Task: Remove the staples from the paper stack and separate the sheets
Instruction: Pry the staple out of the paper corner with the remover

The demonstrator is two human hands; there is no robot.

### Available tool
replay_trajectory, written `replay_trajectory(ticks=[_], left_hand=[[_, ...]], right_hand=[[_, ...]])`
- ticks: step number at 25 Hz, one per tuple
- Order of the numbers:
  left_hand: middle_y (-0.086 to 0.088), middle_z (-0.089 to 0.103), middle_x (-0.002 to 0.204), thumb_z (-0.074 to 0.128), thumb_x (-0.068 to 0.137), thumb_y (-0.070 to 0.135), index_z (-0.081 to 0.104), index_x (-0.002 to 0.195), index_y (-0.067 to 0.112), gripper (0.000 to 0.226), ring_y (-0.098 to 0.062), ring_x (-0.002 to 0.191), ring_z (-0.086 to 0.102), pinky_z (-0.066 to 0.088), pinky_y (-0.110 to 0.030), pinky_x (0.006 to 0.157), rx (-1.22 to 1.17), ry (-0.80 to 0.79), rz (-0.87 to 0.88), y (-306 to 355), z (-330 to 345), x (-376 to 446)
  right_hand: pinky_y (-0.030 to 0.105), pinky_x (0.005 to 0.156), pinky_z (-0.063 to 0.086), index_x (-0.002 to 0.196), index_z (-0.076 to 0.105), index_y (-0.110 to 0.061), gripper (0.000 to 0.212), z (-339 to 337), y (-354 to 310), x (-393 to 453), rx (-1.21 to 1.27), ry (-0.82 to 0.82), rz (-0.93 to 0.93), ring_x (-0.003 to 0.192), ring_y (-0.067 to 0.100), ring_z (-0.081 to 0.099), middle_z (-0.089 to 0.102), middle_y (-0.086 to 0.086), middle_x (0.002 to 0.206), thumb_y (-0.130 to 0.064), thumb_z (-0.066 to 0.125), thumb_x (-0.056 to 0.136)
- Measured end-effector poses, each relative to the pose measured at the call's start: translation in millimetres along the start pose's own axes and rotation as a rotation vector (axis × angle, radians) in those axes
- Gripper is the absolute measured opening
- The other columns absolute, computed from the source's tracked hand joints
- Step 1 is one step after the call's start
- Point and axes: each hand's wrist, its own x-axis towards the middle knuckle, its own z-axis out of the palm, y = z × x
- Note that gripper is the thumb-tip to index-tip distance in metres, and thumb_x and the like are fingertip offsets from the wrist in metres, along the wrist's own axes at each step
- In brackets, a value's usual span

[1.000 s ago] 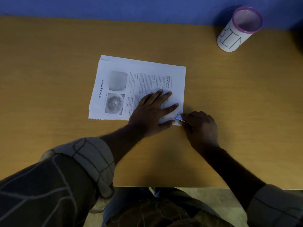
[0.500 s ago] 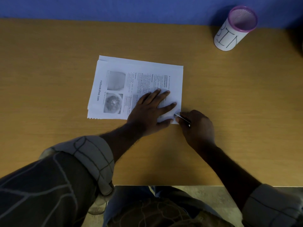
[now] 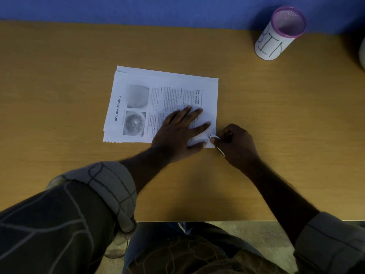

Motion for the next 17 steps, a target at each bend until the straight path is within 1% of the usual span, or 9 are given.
replay_trajectory(ticks=[4, 9, 13, 15, 17], left_hand=[[-0.003, 0.024, 0.166, 0.038, 0.095, 0.063, 0.035, 0.152, 0.038, 0.062, -0.029, 0.154, 0.019, 0.018, -0.049, 0.122, 0.012, -0.006, 0.002, 0.3, 0.3, -0.2], [-0.002, 0.025, 0.166, 0.04, 0.095, 0.063, 0.036, 0.152, 0.038, 0.062, -0.029, 0.154, 0.02, 0.019, -0.049, 0.122, 0.013, -0.003, 0.005, 0.1, 0.1, -0.6], [-0.001, 0.025, 0.166, 0.039, 0.095, 0.062, 0.037, 0.152, 0.038, 0.062, -0.027, 0.154, 0.019, 0.017, -0.047, 0.122, 0.005, 0.008, -0.003, 0.4, -0.3, -1.0], [-0.001, 0.025, 0.166, 0.04, 0.096, 0.062, 0.037, 0.152, 0.038, 0.061, -0.027, 0.154, 0.019, 0.017, -0.047, 0.122, 0.002, 0.012, -0.003, 1.3, -0.8, -1.5], [-0.001, 0.025, 0.166, 0.039, 0.097, 0.061, 0.037, 0.152, 0.038, 0.06, -0.027, 0.154, 0.019, 0.016, -0.047, 0.122, -0.001, 0.009, -0.006, 1.4, -1.6, -1.5]], right_hand=[[0.038, 0.057, 0.056, 0.077, 0.051, -0.022, 0.024, 0.9, -1.2, -2.1, -0.009, 0.017, -0.025, 0.062, 0.021, 0.063, 0.061, 0.0, 0.071, -0.03, 0.073, 0.085], [0.043, 0.06, 0.058, 0.08, 0.056, -0.016, 0.022, -0.2, -1.6, -0.5, 0.014, 0.013, 0.004, 0.063, 0.023, 0.063, 0.062, 0.003, 0.072, -0.03, 0.073, 0.085], [0.043, 0.062, 0.057, 0.08, 0.057, -0.016, 0.022, -1.4, -1.4, -1.0, 0.032, -0.002, 0.024, 0.064, 0.024, 0.063, 0.062, 0.004, 0.073, -0.031, 0.073, 0.085], [0.04, 0.062, 0.057, 0.084, 0.06, -0.018, 0.019, -2.7, 4.9, -7.9, -0.027, 0.049, -0.051, 0.067, 0.018, 0.062, 0.063, -0.002, 0.076, -0.031, 0.073, 0.085], [0.034, 0.065, 0.056, 0.095, 0.065, -0.021, 0.013, -5.3, 10.2, -14.4, -0.116, 0.104, -0.188, 0.074, 0.011, 0.062, 0.066, -0.007, 0.085, -0.029, 0.07, 0.086]])
